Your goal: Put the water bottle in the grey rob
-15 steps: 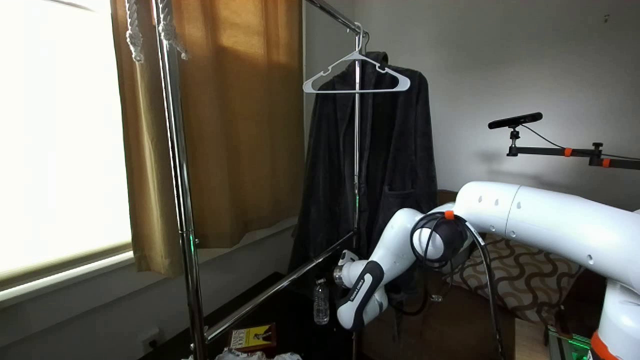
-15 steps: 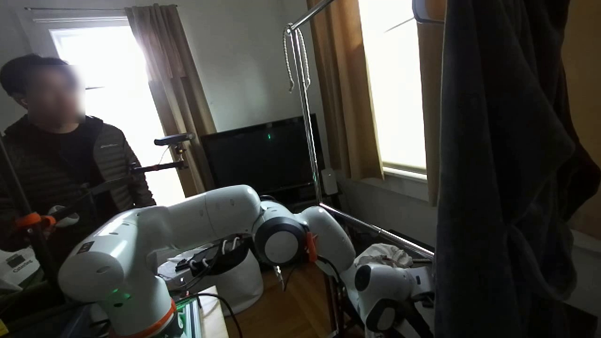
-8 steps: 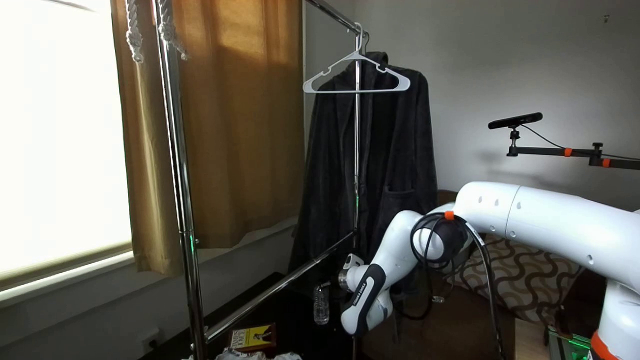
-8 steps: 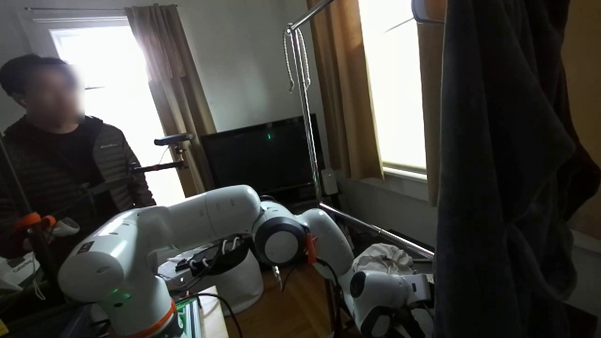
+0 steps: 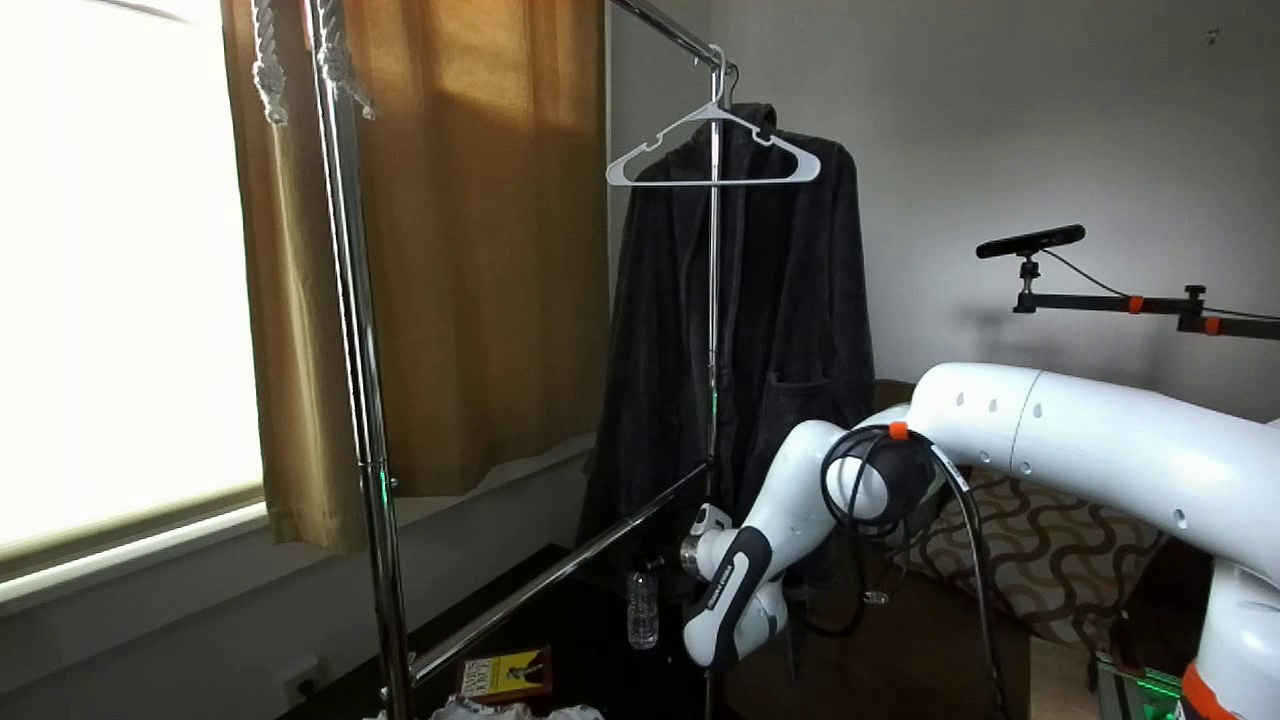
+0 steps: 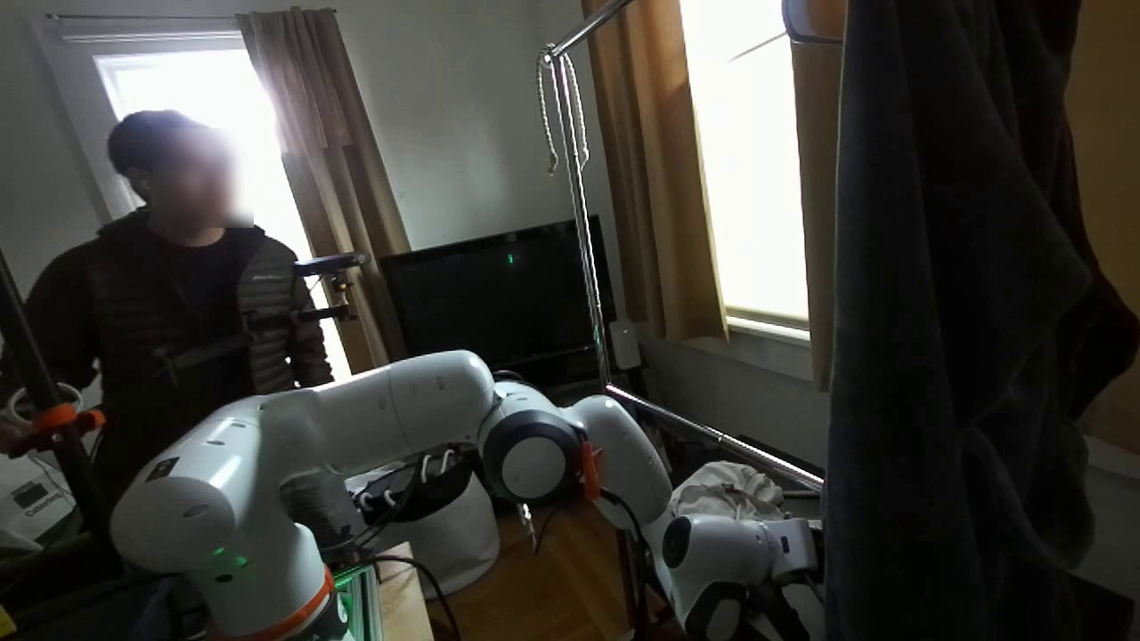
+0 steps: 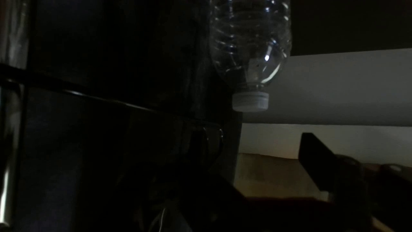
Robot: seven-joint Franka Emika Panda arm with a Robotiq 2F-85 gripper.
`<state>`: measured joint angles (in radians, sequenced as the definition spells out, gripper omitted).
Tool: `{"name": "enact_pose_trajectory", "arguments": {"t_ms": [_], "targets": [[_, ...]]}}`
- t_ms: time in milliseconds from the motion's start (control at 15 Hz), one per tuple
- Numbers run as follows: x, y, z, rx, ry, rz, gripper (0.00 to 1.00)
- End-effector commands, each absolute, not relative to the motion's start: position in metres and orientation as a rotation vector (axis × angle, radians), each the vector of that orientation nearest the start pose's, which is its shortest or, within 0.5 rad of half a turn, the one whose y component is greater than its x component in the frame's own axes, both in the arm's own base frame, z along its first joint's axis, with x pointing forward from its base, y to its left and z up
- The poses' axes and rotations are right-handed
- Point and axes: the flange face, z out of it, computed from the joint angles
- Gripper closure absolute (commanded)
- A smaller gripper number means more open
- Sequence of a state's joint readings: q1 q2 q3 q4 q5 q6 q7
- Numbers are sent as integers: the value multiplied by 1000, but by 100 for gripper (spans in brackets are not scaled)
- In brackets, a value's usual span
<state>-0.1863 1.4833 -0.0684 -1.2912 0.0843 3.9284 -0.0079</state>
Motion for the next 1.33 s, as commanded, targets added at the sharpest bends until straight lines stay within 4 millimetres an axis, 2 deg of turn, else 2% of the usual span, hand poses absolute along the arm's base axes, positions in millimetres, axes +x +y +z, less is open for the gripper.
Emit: {"name": "enact_pose_trajectory", "arguments": {"t_ms": [0, 200, 333, 733, 1067, 1267], "targets": [[651, -163, -12, -2775, 332, -1802, 6], [649, -160, -13, -2922, 352, -1788, 0], [651, -155, -14, -3008, 340, -1783, 0], [660, -120, -14, -3053, 255, -1769, 0], [653, -133, -14, -3107, 320, -1766, 0], [661, -143, -9, -3054, 294, -1775, 0]]}}
